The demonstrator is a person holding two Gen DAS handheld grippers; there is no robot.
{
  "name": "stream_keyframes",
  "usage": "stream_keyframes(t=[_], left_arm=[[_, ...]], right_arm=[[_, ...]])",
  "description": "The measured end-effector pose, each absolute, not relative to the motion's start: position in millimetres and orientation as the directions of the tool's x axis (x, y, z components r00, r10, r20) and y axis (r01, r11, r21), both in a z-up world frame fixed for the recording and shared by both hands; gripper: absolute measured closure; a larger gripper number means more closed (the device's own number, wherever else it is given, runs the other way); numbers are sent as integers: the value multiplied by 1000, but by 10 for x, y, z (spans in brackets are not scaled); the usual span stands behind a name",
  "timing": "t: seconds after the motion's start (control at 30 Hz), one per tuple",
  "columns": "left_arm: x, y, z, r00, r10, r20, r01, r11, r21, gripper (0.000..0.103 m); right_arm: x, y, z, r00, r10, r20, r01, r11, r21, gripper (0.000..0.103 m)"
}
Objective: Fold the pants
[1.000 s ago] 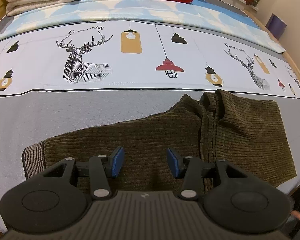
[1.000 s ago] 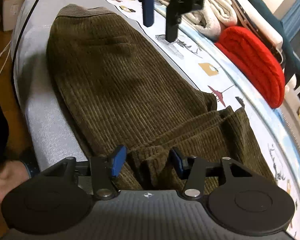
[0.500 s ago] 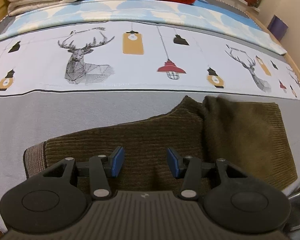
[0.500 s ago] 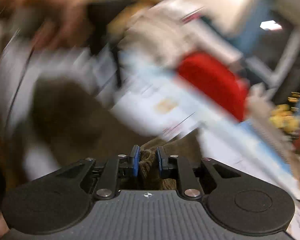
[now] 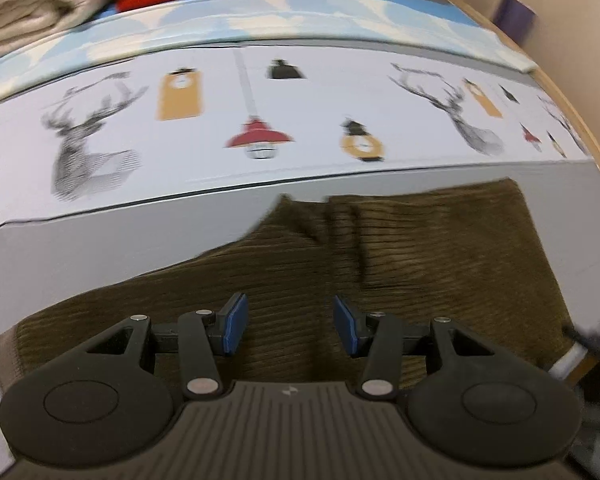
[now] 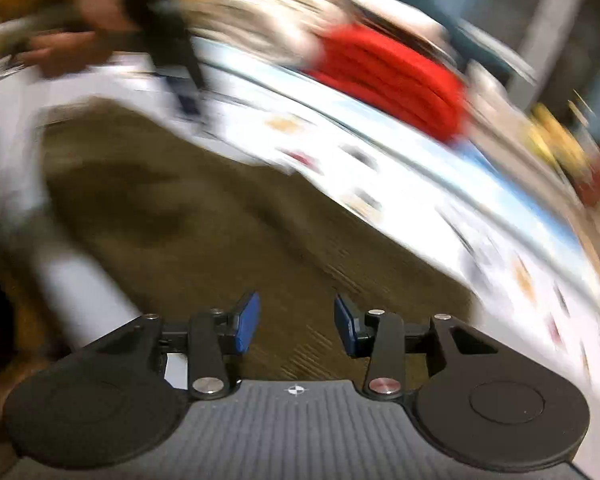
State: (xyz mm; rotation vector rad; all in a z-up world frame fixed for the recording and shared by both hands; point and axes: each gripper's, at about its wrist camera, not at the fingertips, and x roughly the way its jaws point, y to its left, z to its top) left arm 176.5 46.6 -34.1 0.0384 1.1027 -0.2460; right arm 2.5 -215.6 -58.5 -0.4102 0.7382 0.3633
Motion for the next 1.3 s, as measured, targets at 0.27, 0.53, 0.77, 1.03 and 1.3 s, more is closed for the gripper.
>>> stream_keyframes(t=[0.27,0.53,0.77,1.03,1.3], left_arm=[[1899,-172,-466,380,-231,-896,313,943,-110,51],[2097,-583,-662,344,-255,-904,371,921,-119,82],[2361,-467,-1018,330,-60,-942,265,964,31,88],[2018,-326,-613,381,-224,-897,315,944,-102,83],[1279,-587,-1120,163,-123,-979,618,786,4,65]], right_arm=[[266,-2997,-918,531,59,-846,-131,991,-13,59],[197,-3144,-1039,501,27,-865,-121,992,-39,58],[291,-3181,-1022,487,48,-872,-134,991,-21,58],[331,-3226,-808,590,79,-803,-103,994,22,56],[497,-3110,-976,523,-4,-853,-83,995,-56,46]])
